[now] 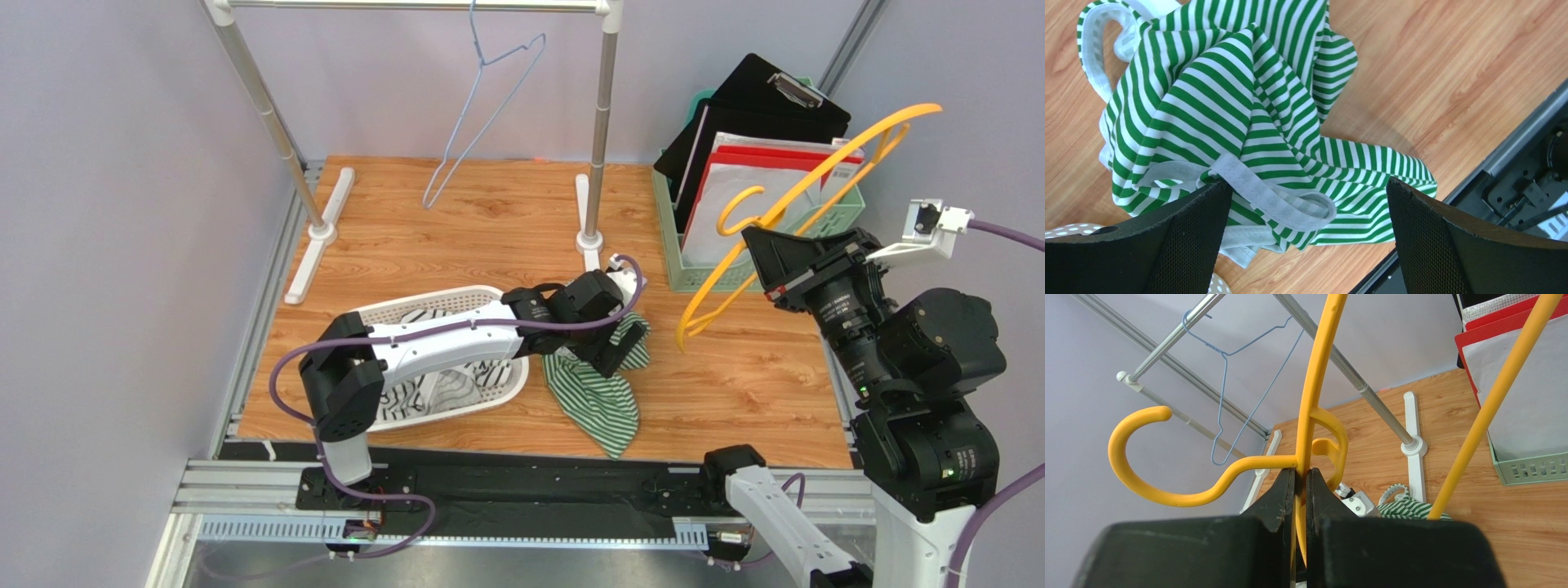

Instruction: Remove the tank top from the hanger

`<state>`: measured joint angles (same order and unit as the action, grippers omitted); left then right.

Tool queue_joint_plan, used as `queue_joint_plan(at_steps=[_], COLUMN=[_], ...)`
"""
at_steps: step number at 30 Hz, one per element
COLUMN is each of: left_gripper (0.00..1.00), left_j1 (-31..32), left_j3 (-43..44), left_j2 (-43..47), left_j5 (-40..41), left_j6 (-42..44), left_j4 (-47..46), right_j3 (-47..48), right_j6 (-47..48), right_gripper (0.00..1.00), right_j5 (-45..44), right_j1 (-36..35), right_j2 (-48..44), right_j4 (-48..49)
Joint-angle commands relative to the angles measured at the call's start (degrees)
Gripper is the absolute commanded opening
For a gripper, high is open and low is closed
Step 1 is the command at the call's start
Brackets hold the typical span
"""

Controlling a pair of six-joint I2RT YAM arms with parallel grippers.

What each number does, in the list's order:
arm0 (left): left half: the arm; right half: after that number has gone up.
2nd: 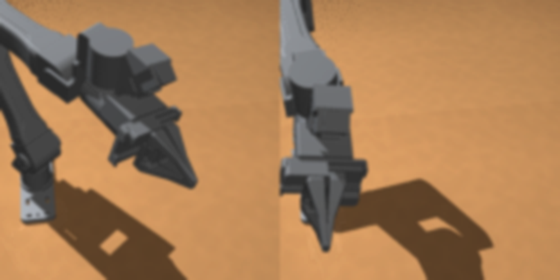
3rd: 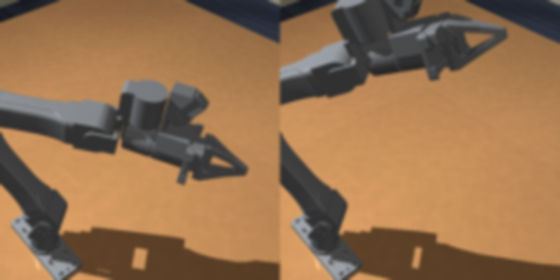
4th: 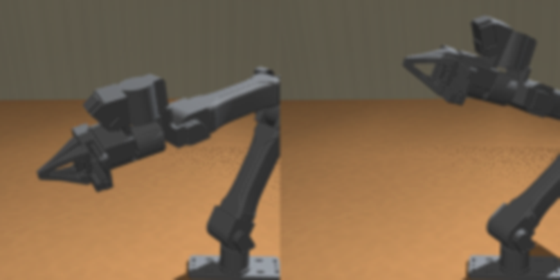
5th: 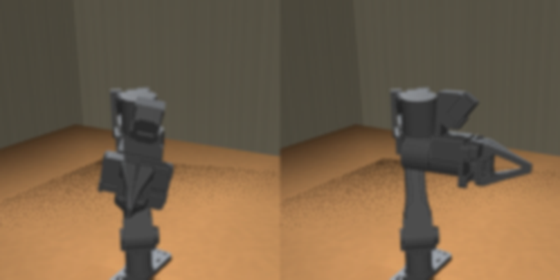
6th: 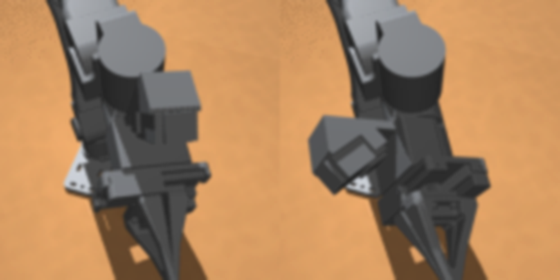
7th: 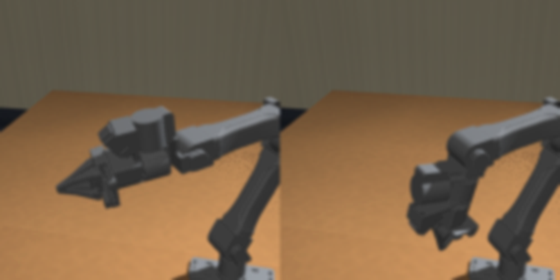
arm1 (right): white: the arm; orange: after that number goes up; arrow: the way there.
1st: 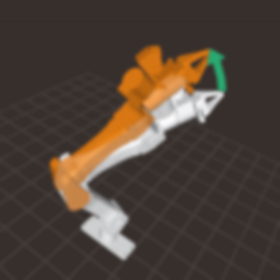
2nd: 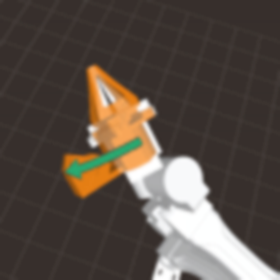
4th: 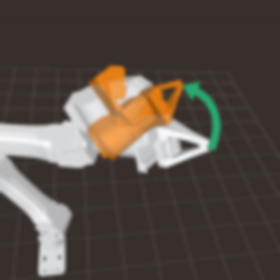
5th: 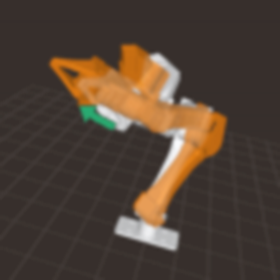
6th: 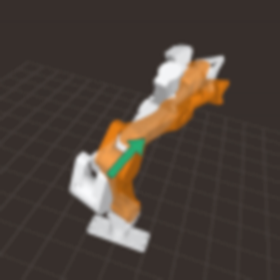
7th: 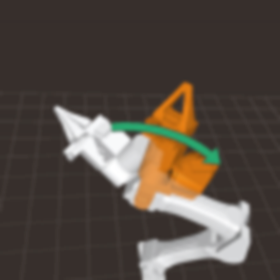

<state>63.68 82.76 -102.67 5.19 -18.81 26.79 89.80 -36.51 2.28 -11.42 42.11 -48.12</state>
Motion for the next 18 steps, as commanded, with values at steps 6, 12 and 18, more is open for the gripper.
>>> queue_joint_plan(at_steps=[6,12,18], left_gripper=[0.99,0.99,0.95], left_j1=[0.30,0.30,0.30], left_j3=[4.25,3.64,1.97], left_j2=[-7.71,-12.46,-15.63], left_j5=[5.88,6.76,6.76], left_j6=[-7.20,-10.55,-11.95], left_j4=[1.25,-0.15,-3.40], right_j3=[-0.33,-0.68,-1.29], right_j6=[-0.58,-0.58,-0.66], right_gripper=[0.00,0.00,0.00], right_j5=[2.02,2.29,2.99], right_j1=[0.26,0.26,0.26], right_j2=[-0.89,-1.15,-1.33], right_j4=[3.73,3.73,3.56])
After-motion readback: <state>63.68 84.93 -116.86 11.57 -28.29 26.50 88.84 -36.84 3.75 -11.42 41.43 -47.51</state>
